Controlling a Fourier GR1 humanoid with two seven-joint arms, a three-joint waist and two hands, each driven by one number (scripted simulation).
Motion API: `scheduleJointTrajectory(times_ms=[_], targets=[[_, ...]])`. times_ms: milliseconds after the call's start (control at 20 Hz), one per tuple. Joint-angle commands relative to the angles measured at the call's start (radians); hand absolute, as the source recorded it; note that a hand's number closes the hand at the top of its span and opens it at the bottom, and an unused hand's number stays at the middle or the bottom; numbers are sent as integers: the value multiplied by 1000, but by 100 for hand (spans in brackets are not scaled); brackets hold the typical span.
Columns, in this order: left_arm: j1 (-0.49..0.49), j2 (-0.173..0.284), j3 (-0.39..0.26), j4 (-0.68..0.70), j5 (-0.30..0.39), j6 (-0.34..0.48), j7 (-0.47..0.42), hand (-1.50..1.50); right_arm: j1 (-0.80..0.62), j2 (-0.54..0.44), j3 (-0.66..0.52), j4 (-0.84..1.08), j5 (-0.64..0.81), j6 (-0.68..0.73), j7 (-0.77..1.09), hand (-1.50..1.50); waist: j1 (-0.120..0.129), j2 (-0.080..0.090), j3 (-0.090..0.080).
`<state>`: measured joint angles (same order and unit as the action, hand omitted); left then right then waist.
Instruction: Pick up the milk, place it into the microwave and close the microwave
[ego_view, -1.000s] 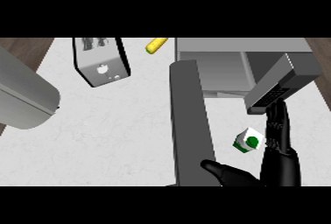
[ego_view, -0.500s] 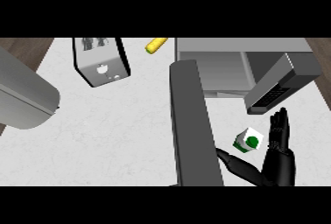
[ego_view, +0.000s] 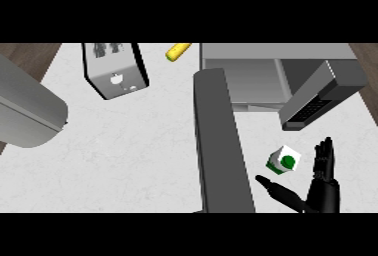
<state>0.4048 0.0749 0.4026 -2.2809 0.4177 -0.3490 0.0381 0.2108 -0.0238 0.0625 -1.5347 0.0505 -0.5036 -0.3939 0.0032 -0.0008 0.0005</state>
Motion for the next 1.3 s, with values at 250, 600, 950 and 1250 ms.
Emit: scheduleJointTrajectory(times_ms=[250, 600, 950, 1250], targets=[[20, -35, 62, 11, 15, -88, -21, -150, -58, -14, -115, 257, -104, 117, -223, -150, 2, 0, 0], [23, -36, 110, -4, 64, -95, 13, -150, -172, -65, -195, 466, -131, 171, -296, -150, 4, 0, 0], [31, -74, 55, -26, 18, -80, -3, -150, -310, -26, -251, 786, -110, 107, -499, -150, 7, 1, 0], [24, -74, 55, -34, 19, -96, 34, -150, -386, -61, -289, 927, -145, 190, -596, 150, 5, 1, 0]])
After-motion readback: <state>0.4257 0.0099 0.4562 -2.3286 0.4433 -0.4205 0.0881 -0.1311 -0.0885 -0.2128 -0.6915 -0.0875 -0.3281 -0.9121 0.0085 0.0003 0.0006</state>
